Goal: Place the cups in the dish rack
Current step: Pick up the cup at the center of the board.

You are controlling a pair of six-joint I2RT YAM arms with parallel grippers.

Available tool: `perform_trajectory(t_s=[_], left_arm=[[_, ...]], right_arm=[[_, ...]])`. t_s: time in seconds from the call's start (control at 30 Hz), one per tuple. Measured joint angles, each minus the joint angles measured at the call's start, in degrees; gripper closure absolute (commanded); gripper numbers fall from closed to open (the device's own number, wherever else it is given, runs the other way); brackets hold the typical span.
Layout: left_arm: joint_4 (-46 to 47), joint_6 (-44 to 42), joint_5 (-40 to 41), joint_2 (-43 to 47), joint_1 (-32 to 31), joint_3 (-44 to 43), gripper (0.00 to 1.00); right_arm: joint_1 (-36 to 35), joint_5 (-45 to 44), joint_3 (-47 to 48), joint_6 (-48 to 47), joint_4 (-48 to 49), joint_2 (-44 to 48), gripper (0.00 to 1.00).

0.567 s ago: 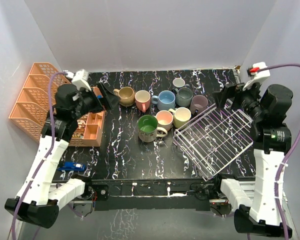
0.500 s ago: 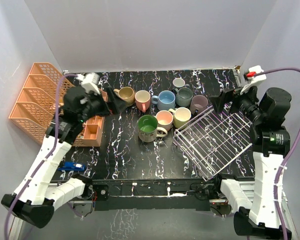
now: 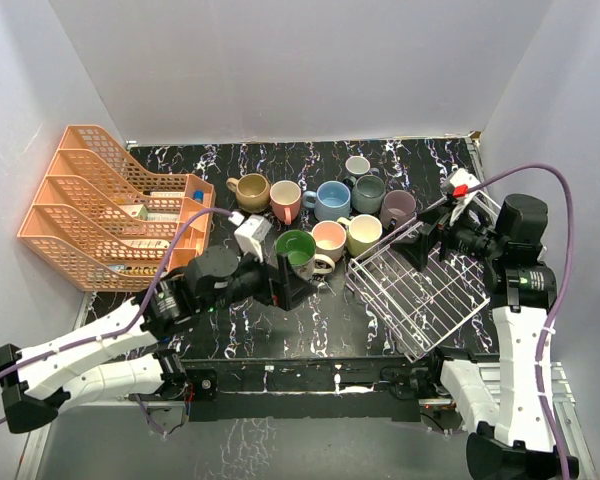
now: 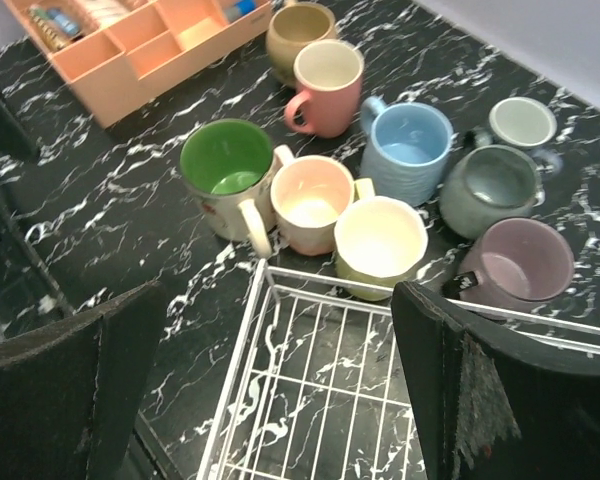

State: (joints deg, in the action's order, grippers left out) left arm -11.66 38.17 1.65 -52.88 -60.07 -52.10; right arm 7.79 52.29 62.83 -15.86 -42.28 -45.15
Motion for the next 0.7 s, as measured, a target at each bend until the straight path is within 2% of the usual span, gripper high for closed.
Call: perform_trajectory(t_s=[0.1, 0.2, 0.37, 0.7], left_arm=[[2.1, 3.2, 4.0, 5.2, -0.9, 6.3, 0.06], [2.3, 5.9, 7.5, 7.5, -1.2, 8.8, 0.07], [0.7, 8.3, 11.6, 6.1, -1.3, 8.2, 0.07], [-5.5, 8.2, 16.0, -3.3, -1.3, 1.0, 0.07]], right_arm=[[-0.2, 3.2, -2.3, -2.3, 0.0, -0.6, 0.02], [-0.2, 5.2, -5.0, -3.8, 0.2, -1.0, 0.02], [-0.2, 6.6, -8.0, -5.1, 0.9, -0.1, 0.02], [-0.2, 6.3, -9.3, -5.5, 1.0, 2.7, 0.01]])
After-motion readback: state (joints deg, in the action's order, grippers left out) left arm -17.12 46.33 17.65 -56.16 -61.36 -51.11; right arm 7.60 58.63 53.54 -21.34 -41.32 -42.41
